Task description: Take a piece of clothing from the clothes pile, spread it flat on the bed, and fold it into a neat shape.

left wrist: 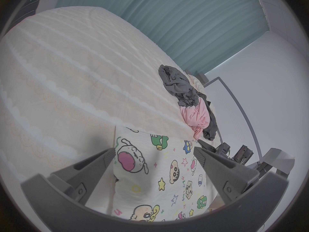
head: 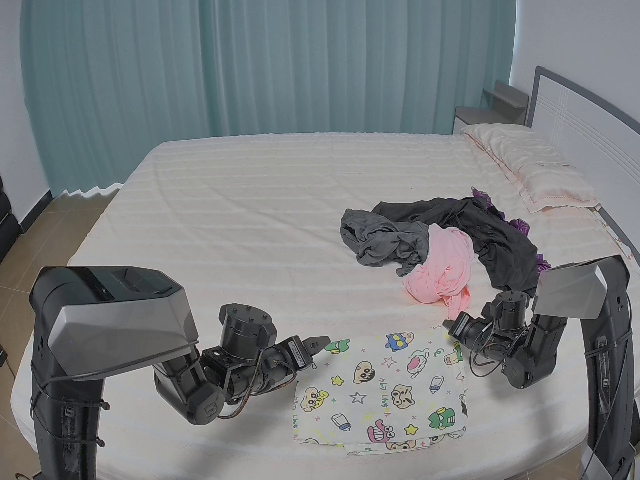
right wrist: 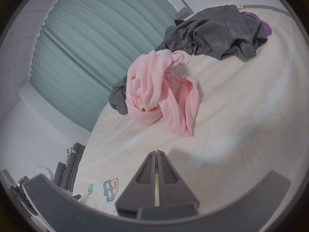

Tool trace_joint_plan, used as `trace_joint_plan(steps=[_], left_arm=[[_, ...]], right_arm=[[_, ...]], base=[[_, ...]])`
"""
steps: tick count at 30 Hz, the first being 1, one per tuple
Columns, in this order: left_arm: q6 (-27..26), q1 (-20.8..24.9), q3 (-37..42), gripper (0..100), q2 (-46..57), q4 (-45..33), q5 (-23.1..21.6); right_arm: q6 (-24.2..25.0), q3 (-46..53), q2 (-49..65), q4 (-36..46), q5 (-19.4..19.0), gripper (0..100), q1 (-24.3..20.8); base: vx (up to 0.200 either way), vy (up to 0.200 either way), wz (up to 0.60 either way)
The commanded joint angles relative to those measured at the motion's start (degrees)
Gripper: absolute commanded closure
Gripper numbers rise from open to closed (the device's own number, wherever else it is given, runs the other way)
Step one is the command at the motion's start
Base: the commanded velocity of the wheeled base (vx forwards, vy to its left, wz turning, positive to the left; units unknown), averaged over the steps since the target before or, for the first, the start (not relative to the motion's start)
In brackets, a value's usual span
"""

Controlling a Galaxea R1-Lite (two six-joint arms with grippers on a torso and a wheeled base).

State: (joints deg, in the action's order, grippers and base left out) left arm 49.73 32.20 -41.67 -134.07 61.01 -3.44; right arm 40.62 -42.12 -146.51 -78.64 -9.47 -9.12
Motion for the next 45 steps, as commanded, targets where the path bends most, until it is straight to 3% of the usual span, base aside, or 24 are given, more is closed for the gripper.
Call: trace_joint_plan(steps=[1, 3, 4, 17, 32, 45], left_arm=[[0.20, 0.15, 0.01, 0, 0.13, 0.86, 0.01], [0.28, 0.76, 0.36, 0, 0.13, 1.74, 0.19], [0.37, 1.12, 0.45, 0, 0.21, 2.27, 0.54], [7.05, 7.53, 0.89, 0, 0.57, 4.99, 2.73], [3.18, 9.99, 2.12, 0, -0.14, 0.25, 2.56], [0.37, 10.70, 2.12, 0, -1.54, 0.69, 4.58]], right_arm=[[-0.01, -0.24, -0.36, -0.02, 0.24, 100, -0.02], [0.16, -0.24, -0.36, 0.07, 0.24, 100, -0.02], [0.43, -0.33, -0.36, -0.02, 0.33, 0, -0.02], [2.01, 3.36, -0.27, -6.52, 1.83, 0, -0.11], [2.18, 4.85, -0.36, -8.11, 1.91, 0, -0.29], [2.18, 6.87, 0.17, -10.83, 2.09, 0, -0.55]], base=[[0.000, 0.000, 0.00], [0.000, 0.000, 0.00], [0.000, 0.000, 0.00], [0.000, 0.000, 0.00], [0.000, 0.000, 0.00], [0.000, 0.000, 0.00]])
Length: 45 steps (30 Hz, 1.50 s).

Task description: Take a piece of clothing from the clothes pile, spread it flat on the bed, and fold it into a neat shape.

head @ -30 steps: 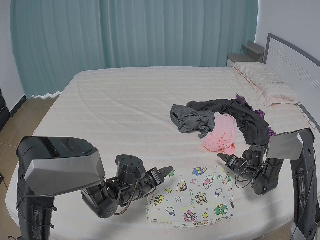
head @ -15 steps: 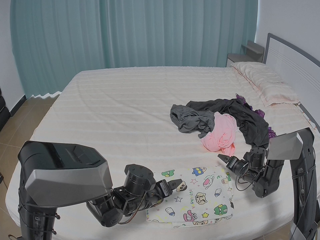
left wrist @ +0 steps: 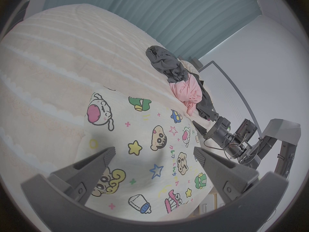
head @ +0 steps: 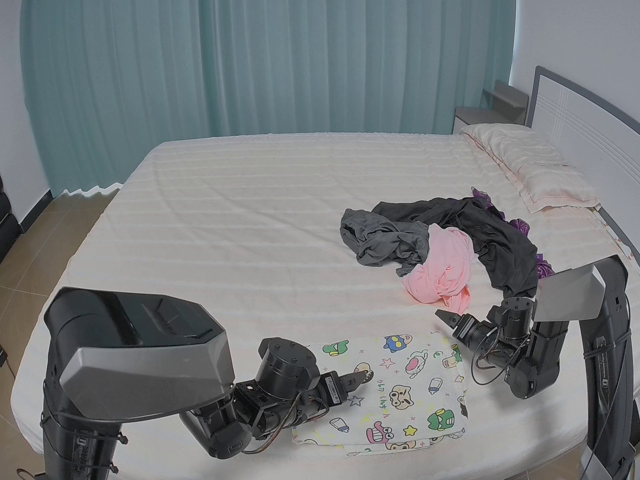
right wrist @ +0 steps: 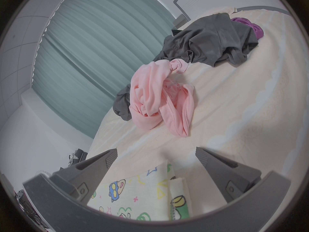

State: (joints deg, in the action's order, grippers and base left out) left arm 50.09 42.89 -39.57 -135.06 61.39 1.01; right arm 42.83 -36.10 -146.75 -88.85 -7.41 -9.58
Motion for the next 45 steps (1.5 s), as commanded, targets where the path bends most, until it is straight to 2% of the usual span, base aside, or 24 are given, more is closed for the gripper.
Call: trace_joint_plan(steps=[1, 6, 8, 9, 10, 12, 14, 18, 21, 24, 25, 27, 28, 30, 31, 32, 33, 34, 36, 38, 39, 41, 42, 45], left_arm=[[0.09, -0.08, -0.07, 0, -0.47, 0.48, 0.22], [0.36, -3.60, 0.02, 0, 0.85, 4.26, 1.89], [-0.43, -8.70, 0.55, 0, 3.75, 7.69, 2.42], [-0.70, -9.40, 0.55, 0, 4.10, 7.87, 2.42], [-2.37, -13.27, 0.72, 0, 7.09, 8.04, 2.33], [-3.68, -15.29, 0.99, 0, 9.02, 7.87, 2.42], [-7.11, -19.60, 3.97, 0, 15.44, 7.78, 2.42], [-9.57, -22.32, 9.51, 0, 25.11, 7.87, 3.12], [-9.84, -23.99, 13.38, 0, 33.19, 7.87, 7.60], [-10.54, -25.31, 16.10, 0, 38.73, 7.87, 11.29], [-12.30, -26.36, 19.09, 0, 42.86, 7.87, 12.70], [-14.50, -27.15, 22.43, 0, 47.61, 7.87, 13.05], [-14.50, -27.15, 22.43, 0, 47.61, 7.87, 13.05], [-16.43, -27.59, 26.21, 0, 55.34, 7.69, 13.31], [-16.69, -27.59, 26.83, 0, 56.49, 7.60, 13.40], [-18.01, -27.68, 28.76, 0, 61.06, 6.64, 13.75], [-18.63, -27.77, 29.55, 0, 62.90, 5.93, 13.93], [-18.63, -27.77, 29.55, 0, 62.90, 5.93, 13.93], [-21.00, -28.12, 32.10, 0, 71.16, 1.36, 14.81], [-21.35, -28.12, 32.28, 0, 73.45, -0.22, 15.07], [-22.49, -28.21, 32.28, 0, 78.72, -4.79, 16.21], [-23.90, -28.12, 32.01, 0, 82.59, -8.48, 17.09], [-26.45, -28.12, 31.84, 0, 87.95, -14.02, 17.80], [-30.23, -28.03, 31.75, 0, 95.86, -21.23, 17.71]], right_arm=[[-0.02, 1.47, 1.29, -0.72, 0.38, 0, -0.09], [-0.11, 4.81, 8.76, -0.72, 1.61, 0, 0.62], [-0.46, 10.87, 15.88, -0.72, 2.14, 0, 0.97], [-0.55, 11.66, 16.67, -0.72, 2.23, 0, 0.97], [-1.60, 15.62, 21.15, -0.80, 3.90, 0, 0.97], [-2.31, 17.55, 24.41, -0.72, 5.04, 0, 0.97], [-2.92, 23.09, 33.02, -0.72, 7.15, 0, 0.97], [-3.10, 31.17, 44.09, -0.63, 7.15, 0, 1.32], [-4.86, 36.10, 52.36, -0.36, 7.76, 0, 1.41], [-4.94, 36.10, 59.04, 1.31, 10.75, 0, 1.76], [-5.30, 36.10, 64.22, 4.73, 13.39, 0, 2.37], [-5.56, 36.10, 70.99, 10.53, 14.71, 0, 2.37], [-5.56, 36.10, 70.99, 10.53, 14.71, 0, 2.37], [-5.82, 36.10, 82.33, 23.01, 14.97, 0, 2.37], [-5.91, 36.10, 84.35, 25.39, 14.97, 0, 2.37], [-7.14, 36.10, 93.14, 35.41, 14.88, 0, 2.37], [-8.11, 36.10, 97.18, 39.63, 14.79, 0, 2.37], [-8.11, 36.10, 97.18, 39.63, 14.79, 0, 2.37], [-15.40, 35.66, 115.11, 58.43, 14.44, 0, 2.55], [-17.78, 35.31, 119.33, 63.62, 14.62, 0, 2.81], [-21.91, 34.07, 127.50, 72.15, 14.88, 0, 3.96], [-23.49, 33.02, 131.90, 76.80, 14.53, 0, 5.45], [-24.81, 32.05, 135.94, 81.55, 14.00, 0, 7.74], [-26.74, 31.17, 139.54, 86.30, 12.51, 0, 10.46]], base=[[0.000, 0.000, 0.00], [0.000, 0.000, 0.00], [0.000, 0.000, 0.00], [0.000, 0.000, 0.00], [0.000, 0.000, 0.00], [0.000, 0.000, 0.00], [0.000, 0.000, 0.00], [0.000, 0.000, 0.00], [0.000, 0.000, 0.00], [0.000, 0.000, 0.00], [0.000, 0.000, 0.00], [0.000, 0.000, 0.00], [0.000, 0.000, 0.00], [0.000, 0.000, 0.00], [0.000, 0.000, 0.00], [0.000, 0.000, 0.00], [0.000, 0.000, 0.00], [0.000, 0.000, 0.00], [0.000, 0.000, 0.00], [0.000, 0.000, 0.00], [0.000, 0.000, 0.00], [0.000, 0.000, 0.00], [0.000, 0.000, 0.00], [0.000, 0.000, 0.00]])
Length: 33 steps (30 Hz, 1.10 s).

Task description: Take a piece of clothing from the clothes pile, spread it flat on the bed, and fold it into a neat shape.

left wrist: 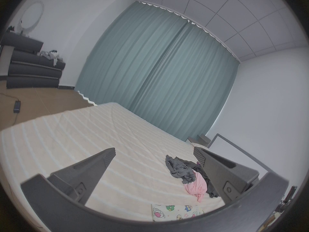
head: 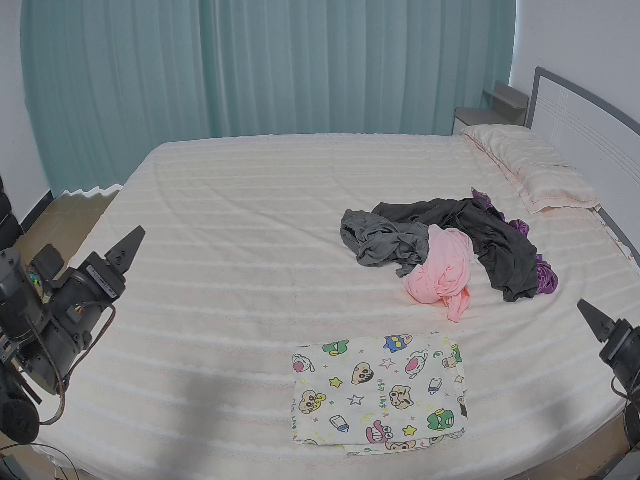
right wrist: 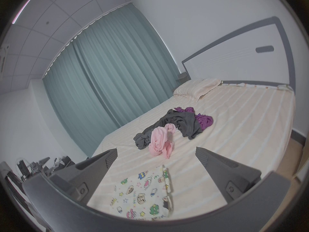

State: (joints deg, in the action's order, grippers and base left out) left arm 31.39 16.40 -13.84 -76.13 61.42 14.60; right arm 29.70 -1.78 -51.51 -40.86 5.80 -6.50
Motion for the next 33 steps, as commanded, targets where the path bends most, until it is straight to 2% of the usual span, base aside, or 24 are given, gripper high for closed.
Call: trace_joint_plan(steps=[1, 5, 7, 8, 10, 11, 15, 17, 19, 23, 24, 27, 28, 31, 33], left_arm=[[-13.11, -1.54, 5.93, 0, 40.53, -24.77, 4.12], [-17.86, -1.63, 5.40, 0, 51.43, -35.84, 4.38], [-18.21, -1.63, 5.14, 0, 52.84, -37.33, 4.47], [-19.61, -2.16, 4.17, 0, 57.59, -44.10, 6.14], [-20.84, -2.60, 3.99, 0, 59.52, -46.91, 7.02], [-22.78, -3.65, 3.99, 0, 62.60, -50.08, 7.54], [-25.41, -7.17, 3.99, 0, 67.34, -54.03, 7.54], [-27.96, -12.18, 4.17, 0, 70.15, -57.11, 7.37], [-29.11, -14.73, 4.52, 0, 71.56, -59.22, 7.10], [-29.81, -15.61, 5.05, 0, 73.41, -60.63, 6.49], [-31.39, -16.31, 8.39, 0, 75.52, -60.80, 4.03], [-31.30, -16.31, 11.90, 0, 75.43, -59.66, 3.41], [-31.21, -16.31, 13.84, 0, 75.43, -58.52, 2.89], [-30.86, -16.31, 13.84, 0, 75.43, -58.25, 1.13], [-31.21, -16.31, 13.84, 0, 75.43, -58.25, -2.39]], right_arm=[[-14.67, -3.14, 46.06, 39.90, -1.67, 0, 8.08], [-19.24, -3.14, 50.54, 43.24, -1.41, 0, 6.94], [-19.94, -3.14, 51.15, 43.50, -1.32, 0, 6.67], [-22.05, -2.61, 51.51, 44.03, -0.53, 0, 6.59], [-22.93, -2.18, 51.51, 44.03, 0.35, 0, 6.59], [-23.98, -1.03, 51.51, 43.94, 1.49, 0, 6.59], [-25.92, -0.86, 51.51, 44.11, 2.99, 0, 6.59], [-27.94, -0.86, 51.51, 44.29, 2.99, 0, 6.59], [-28.47, -0.86, 51.51, 44.20, 3.07, 0, 6.59], [-28.55, -0.77, 51.51, 44.11, 2.63, 0, 6.59], [-28.73, -0.68, 51.51, 43.85, 2.46, 0, 6.59], [-30.31, -0.59, 51.51, 43.59, 1.40, 0, 6.67], [-32.68, -0.42, 51.51, 43.24, -0.88, 0, 6.67], [-36.38, 0.46, 51.51, 40.60, -4.22, 0, 6.59], [-38.13, 1.78, 51.51, 36.91, -6.24, 0, 6.67]], base=[[0.000, 0.000, 0.00], [0.000, 0.000, 0.00], [0.000, 0.000, 0.00], [0.000, 0.000, 0.00], [0.000, 0.000, 0.00], [0.000, 0.000, 0.00], [0.000, 0.000, 0.00], [0.000, 0.000, 0.00], [0.000, 0.000, 0.00], [0.000, 0.000, 0.00], [0.000, 0.000, 0.00], [0.000, 0.000, 0.00], [0.000, 0.000, 0.00], [0.000, 0.000, 0.00], [0.000, 0.000, 0.00]])
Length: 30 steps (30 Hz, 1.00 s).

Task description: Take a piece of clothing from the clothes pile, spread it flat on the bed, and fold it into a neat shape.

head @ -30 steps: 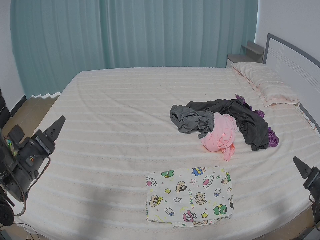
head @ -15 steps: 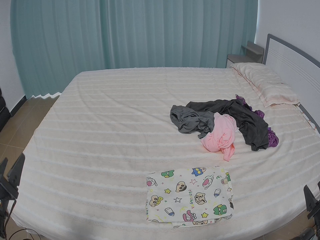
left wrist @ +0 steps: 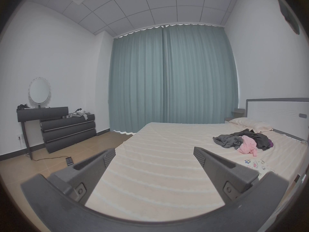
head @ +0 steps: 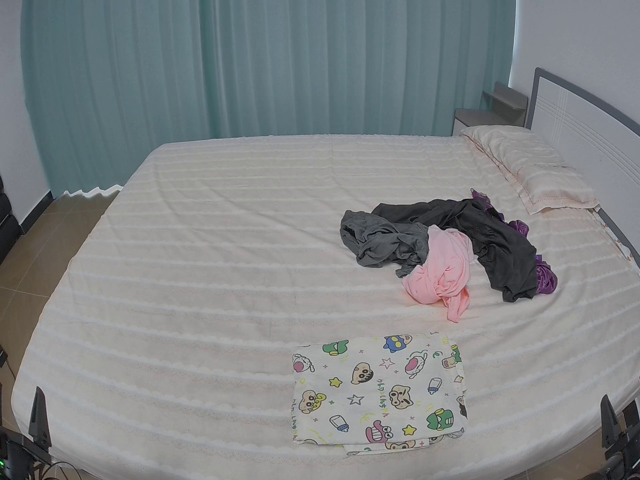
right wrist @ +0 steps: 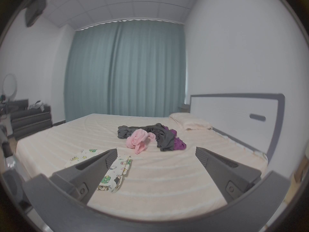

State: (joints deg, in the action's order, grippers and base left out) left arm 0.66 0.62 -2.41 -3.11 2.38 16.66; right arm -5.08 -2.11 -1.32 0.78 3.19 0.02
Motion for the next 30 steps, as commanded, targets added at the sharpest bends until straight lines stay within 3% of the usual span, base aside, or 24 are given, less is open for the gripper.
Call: trace_joint_plan(steps=[1, 5, 8, 13, 15, 22, 30], left_arm=[[-0.48, -0.53, 2.41, 0, 2.41, 0.79, -7.26], [-1.19, -0.53, 2.41, 0, 2.32, -2.55, -17.19], [-1.27, -0.27, 2.41, 0, 1.79, -2.47, -17.37], [-1.27, -0.45, 2.41, 0, 2.49, -2.47, -17.37], [-1.27, -0.53, 2.41, 0, 2.67, -2.47, -17.37], [-0.92, -0.53, 2.41, 0, 2.76, -2.55, -17.28], [-0.75, -0.53, 2.41, 0, 2.76, -2.55, -17.19]], right_arm=[[-3.27, 2.11, 1.32, -5.00, -4.07, 0, 0.15], [-0.10, 1.93, 1.32, -3.42, -3.55, 0, 0.06], [2.62, 0.97, 1.32, -0.69, -2.75, 0, 0.06], [3.77, 0.70, 0.35, 0.10, 4.63, 0, -0.38], [3.68, 0.53, -1.85, 0.19, 5.95, 0, -0.38], [3.85, 0.44, -1.41, 0.54, 6.12, 0, 0.24], [6.40, 0.88, 1.32, -0.87, 2.87, 0, 0.06]], base=[[0.000, 0.000, 0.00], [0.000, 0.000, 0.00], [0.000, 0.000, 0.00], [0.000, 0.000, 0.00], [0.000, 0.000, 0.00], [0.000, 0.000, 0.00], [0.000, 0.000, 0.00]])
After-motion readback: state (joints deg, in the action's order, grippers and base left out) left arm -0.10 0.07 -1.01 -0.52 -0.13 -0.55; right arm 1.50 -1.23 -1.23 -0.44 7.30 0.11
